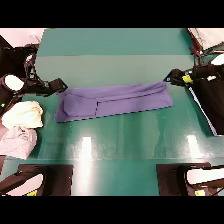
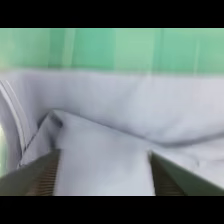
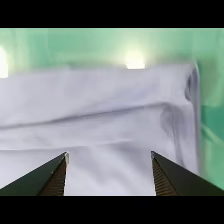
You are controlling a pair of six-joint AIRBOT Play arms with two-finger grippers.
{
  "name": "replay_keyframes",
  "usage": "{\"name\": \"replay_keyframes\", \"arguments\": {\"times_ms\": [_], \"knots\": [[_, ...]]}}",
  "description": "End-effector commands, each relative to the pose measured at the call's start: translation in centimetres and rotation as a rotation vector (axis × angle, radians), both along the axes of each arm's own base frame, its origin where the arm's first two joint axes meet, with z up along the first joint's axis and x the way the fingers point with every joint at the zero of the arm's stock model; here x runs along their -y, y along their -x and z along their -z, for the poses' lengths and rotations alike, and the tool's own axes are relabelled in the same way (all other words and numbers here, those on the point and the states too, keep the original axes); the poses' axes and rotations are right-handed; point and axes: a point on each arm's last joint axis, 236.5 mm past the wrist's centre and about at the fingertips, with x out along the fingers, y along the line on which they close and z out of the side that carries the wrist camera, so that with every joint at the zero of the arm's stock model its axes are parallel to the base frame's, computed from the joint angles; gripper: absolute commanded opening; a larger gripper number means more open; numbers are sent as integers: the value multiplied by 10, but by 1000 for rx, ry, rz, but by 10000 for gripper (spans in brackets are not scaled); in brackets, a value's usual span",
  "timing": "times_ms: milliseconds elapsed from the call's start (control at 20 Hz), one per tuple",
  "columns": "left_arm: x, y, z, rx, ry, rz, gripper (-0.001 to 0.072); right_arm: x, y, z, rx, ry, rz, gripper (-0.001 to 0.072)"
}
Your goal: Fold the shirts.
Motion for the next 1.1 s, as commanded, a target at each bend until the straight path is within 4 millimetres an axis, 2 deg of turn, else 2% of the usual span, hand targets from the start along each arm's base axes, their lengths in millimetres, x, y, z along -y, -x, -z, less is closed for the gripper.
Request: {"name": "replay_keyframes", "arguments": {"times_ms": [0,100,200,250,300,350,550,650,900,1000,1050], "knots": [[-4,-14,-8,41,26,-60,642,-5,-24,-7,19,-60,29,585],[0,-10,-15,22,25,-30,641,9,-12,-8,-13,-49,3,584],[6,1,-15,-25,16,23,634,25,7,-2,-72,-63,-32,583],[10,9,-12,-59,17,45,388,35,17,4,-116,-79,-36,583],[14,16,-8,-93,28,59,101,43,25,12,-155,-95,-35,583],[16,22,-5,-119,30,75,42,48,32,21,-197,-114,-39,583],[28,46,1,-214,61,139,43,59,41,60,-292,-170,-40,572],[30,53,3,-242,64,152,43,56,43,79,-321,-185,-63,524],[30,51,2,-231,67,146,42,21,36,92,-319,-286,-122,516],[30,50,2,-230,67,146,42,7,37,96,-328,-283,-159,437],[30,51,2,-232,67,146,41,1,36,96,-317,-274,-179,429]]}}
